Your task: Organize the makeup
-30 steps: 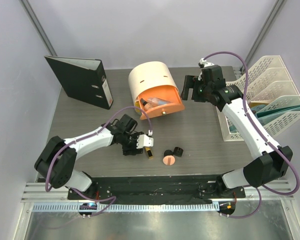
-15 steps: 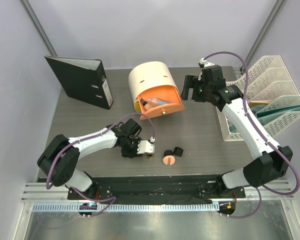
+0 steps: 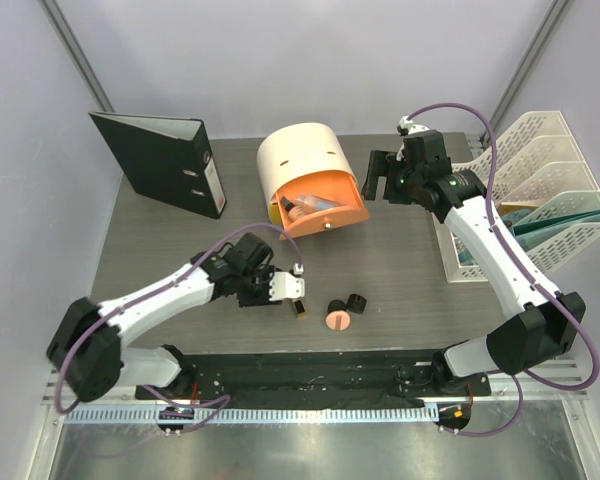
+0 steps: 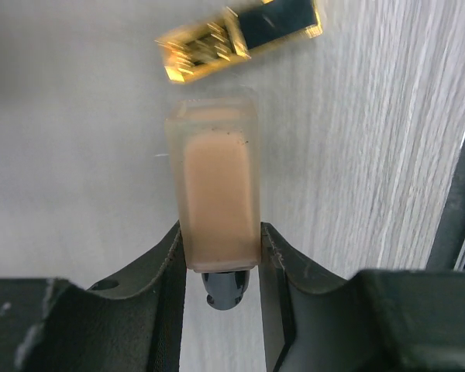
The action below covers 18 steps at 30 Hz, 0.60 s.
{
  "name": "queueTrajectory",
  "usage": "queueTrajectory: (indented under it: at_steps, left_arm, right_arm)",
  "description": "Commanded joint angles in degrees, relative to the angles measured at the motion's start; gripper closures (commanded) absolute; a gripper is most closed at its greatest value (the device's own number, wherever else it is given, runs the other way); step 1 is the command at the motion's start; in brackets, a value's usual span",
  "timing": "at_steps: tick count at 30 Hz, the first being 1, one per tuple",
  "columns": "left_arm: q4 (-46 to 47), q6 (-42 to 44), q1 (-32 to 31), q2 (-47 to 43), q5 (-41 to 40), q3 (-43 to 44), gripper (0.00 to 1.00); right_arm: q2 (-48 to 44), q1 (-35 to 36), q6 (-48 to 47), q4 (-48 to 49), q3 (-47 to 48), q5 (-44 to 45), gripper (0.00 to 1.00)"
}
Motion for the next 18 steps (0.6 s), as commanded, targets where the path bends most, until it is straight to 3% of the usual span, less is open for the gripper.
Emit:
queueTrajectory:
  at_steps: [1,9,18]
  left_arm:
    - [0.2,-1.4,0.0,-10.2,0.2,2.1,1.0]
    - [4.1,-2.0,0.1,-14.8,-0.1,10.3,1.0]
    - [13.1,-3.9,2.2,-3.2,1.0,26.1,1.0]
  right_arm:
    - [-1.6,-0.3,-0.5,1.7,1.1,0.0,0.05]
    - [-1.2,-0.3,-0.5,2.0,1.0,-0.7,0.05]
    - [-2.1,-0.3,-0.4,2.6,-0.4,-0.9,0.05]
